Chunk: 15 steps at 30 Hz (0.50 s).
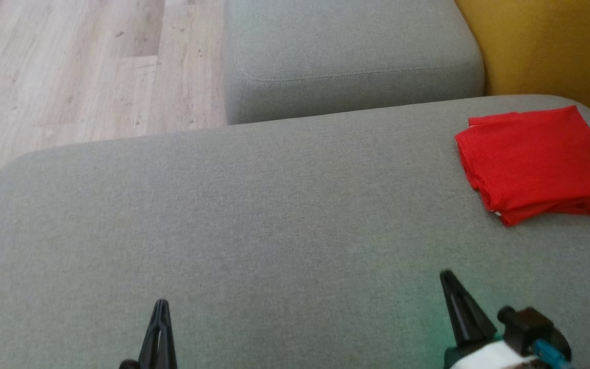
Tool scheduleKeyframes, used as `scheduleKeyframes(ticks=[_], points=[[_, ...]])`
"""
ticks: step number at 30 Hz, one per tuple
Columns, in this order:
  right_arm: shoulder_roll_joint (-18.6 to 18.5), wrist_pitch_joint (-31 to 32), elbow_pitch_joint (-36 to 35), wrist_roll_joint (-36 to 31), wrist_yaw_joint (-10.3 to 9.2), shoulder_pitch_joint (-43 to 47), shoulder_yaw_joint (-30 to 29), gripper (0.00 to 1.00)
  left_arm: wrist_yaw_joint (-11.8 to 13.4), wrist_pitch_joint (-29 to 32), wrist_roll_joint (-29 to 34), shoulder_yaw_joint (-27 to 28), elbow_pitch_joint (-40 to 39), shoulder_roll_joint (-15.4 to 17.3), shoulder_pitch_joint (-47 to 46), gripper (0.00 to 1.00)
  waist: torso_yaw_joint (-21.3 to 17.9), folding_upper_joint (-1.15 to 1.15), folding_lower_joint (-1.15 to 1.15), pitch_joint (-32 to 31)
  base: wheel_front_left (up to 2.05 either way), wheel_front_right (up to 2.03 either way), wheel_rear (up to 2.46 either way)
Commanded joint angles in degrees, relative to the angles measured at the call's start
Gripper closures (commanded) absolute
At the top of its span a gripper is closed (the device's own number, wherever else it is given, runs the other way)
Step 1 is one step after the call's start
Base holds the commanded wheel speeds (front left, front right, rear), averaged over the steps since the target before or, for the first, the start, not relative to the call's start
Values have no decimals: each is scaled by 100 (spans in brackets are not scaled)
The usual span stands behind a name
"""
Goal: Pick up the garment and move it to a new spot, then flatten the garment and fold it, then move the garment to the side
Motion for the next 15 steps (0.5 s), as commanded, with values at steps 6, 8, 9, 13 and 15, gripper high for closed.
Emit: scheduleKeyframes(ticks=[6, 8, 9, 13, 15], points=[[-12, 82, -175, 503, -1, -172, -65, 100, -59, 74, -483, 60, -147, 31, -149, 100, 7, 0, 0, 25, 0, 0, 0], [-16, 108, -173, 646, -1, -193, -84, 100, -84, 100, -625, 77, -125, 40, -183, 100, 10, 0, 0, 32, 0, 0, 0], [-18, 121, -173, 717, -1, -203, -93, 100, -97, 113, -696, 86, -113, 44, -200, 100, 11, 0, 0, 36, 0, 0, 0], [-24, 174, -172, 999, -2, -242, -131, 100, -148, 165, -977, 121, -67, 59, -267, 100, 16, 0, 0, 51, 0, 0, 0], [-26, 200, -173, 1139, -2, -260, -151, 100, -173, 191, -1117, 139, -46, 67, -300, 100, 18, 0, 0, 58, 0, 0, 0]])
